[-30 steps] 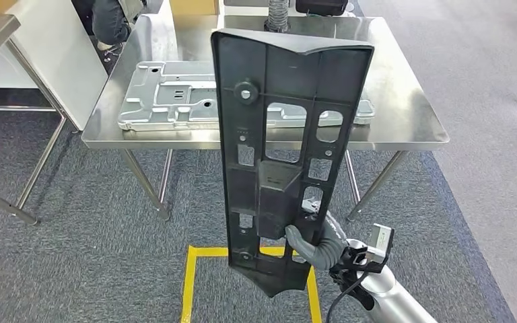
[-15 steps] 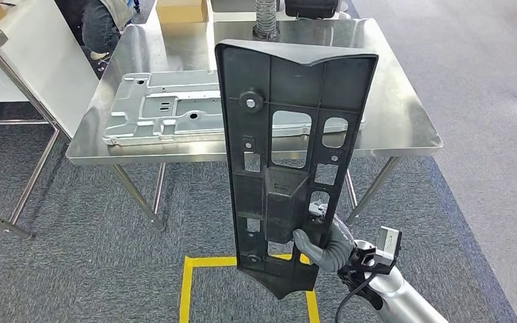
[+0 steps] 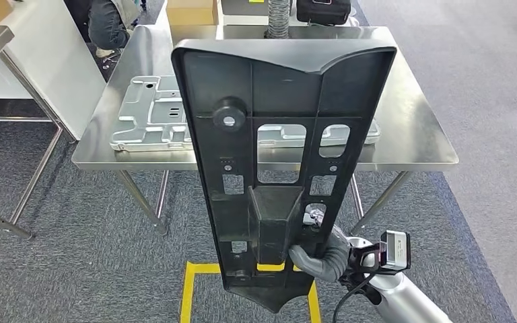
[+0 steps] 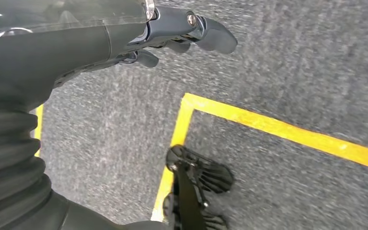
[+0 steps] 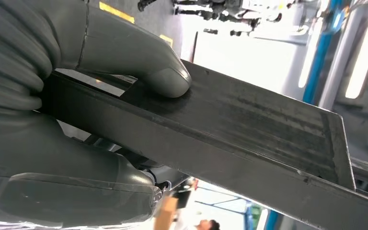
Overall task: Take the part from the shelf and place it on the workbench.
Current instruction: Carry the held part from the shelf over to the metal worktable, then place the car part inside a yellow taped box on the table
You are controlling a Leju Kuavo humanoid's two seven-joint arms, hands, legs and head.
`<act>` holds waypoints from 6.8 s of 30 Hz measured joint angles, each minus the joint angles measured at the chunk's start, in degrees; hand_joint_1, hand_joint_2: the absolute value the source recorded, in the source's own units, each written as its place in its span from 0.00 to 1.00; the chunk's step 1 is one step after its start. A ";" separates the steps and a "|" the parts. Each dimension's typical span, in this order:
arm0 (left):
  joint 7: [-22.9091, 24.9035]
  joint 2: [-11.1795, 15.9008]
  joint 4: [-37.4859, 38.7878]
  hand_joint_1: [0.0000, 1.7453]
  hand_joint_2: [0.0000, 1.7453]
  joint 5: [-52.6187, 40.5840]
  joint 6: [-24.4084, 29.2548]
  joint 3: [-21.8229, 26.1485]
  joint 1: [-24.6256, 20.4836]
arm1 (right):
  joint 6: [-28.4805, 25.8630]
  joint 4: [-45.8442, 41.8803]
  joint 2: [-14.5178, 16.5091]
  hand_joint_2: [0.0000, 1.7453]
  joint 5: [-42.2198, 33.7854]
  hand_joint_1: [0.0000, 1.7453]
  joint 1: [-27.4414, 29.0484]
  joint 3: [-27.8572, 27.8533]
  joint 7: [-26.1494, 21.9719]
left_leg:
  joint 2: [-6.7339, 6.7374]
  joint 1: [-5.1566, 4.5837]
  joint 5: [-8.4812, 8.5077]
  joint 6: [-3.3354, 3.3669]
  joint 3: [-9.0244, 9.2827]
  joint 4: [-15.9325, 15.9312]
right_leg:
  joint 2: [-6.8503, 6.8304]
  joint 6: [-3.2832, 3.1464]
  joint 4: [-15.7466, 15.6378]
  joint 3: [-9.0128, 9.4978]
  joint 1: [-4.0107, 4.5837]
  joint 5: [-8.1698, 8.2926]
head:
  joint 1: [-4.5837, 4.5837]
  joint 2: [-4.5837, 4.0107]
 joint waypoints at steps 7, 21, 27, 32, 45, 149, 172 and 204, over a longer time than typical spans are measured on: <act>-0.11 -0.15 0.00 0.00 1.00 0.01 0.02 0.34 -0.16 | 0.24 -3.03 -0.24 1.00 -0.02 1.00 0.18 -0.64 -1.23 | 0.21 0.13 -3.44 -2.17 -0.83 4.20 | 0.21 -2.24 -4.29 2.99 0.08 -0.25 | -0.45 0.00; 0.39 -0.46 0.00 0.00 1.00 -0.50 0.64 0.43 -0.06 | 1.04 -4.40 -0.50 1.00 -1.86 1.00 -1.34 -1.98 0.93 | 0.24 -0.21 3.16 0.15 -3.52 -0.03 | 0.28 -0.67 -3.16 6.44 0.84 -4.69 | -0.39 0.00; 1.06 -0.66 0.00 0.00 1.00 -1.14 1.17 0.43 -0.21 | -1.41 -5.03 -0.90 1.00 -1.72 1.00 -0.13 -2.57 1.55 | 0.19 -0.01 1.82 0.77 -1.63 -0.46 | 0.21 0.43 12.62 -4.09 0.03 -8.15 | -0.21 0.01; 1.34 -0.78 0.00 0.00 1.00 -1.53 1.28 0.43 -0.44 | -5.08 -6.25 -0.90 1.00 -0.67 1.00 0.33 -3.57 1.43 | 0.12 -0.30 -0.15 -0.31 0.28 -0.38 | -0.03 -0.48 -2.87 1.14 0.29 0.85 | -0.26 0.00; 1.50 -0.51 -0.02 0.00 1.00 -2.87 2.08 0.33 -0.22 | -7.03 -11.54 -1.22 1.00 -0.69 1.00 6.99 -6.93 -3.46 | 0.22 -0.03 1.10 -1.90 -6.46 7.12 | 0.53 -2.60 -4.52 6.43 0.47 -2.81 | -0.47 0.00; -2.99 -1.23 0.02 0.00 1.00 -4.96 -1.98 6.40 -0.37 | -19.99 36.06 10.90 1.00 54.59 1.00 -36.96 20.81 16.61 | 0.17 0.23 2.85 0.49 -5.15 1.49 | -0.08 -0.22 14.78 -6.44 0.34 -8.48 | -0.05 0.00; -7.12 -1.37 0.00 0.00 1.00 -6.84 -5.10 6.87 -0.50 | -22.61 51.33 14.96 0.00 57.89 0.00 -38.21 26.51 19.26 | 0.13 0.65 2.79 -1.24 -4.59 1.45 | 0.07 -1.19 -2.92 2.31 0.55 -0.68 | -0.24 0.01; -8.78 -0.93 0.00 0.00 0.00 -5.93 -4.44 10.52 0.28 | -15.75 28.19 8.80 0.00 -0.76 0.00 -23.23 -4.81 0.52 | 0.00 0.32 2.61 -0.47 -4.11 1.02 | -0.31 -1.24 -2.65 2.67 0.96 -1.77 | 0.13 0.00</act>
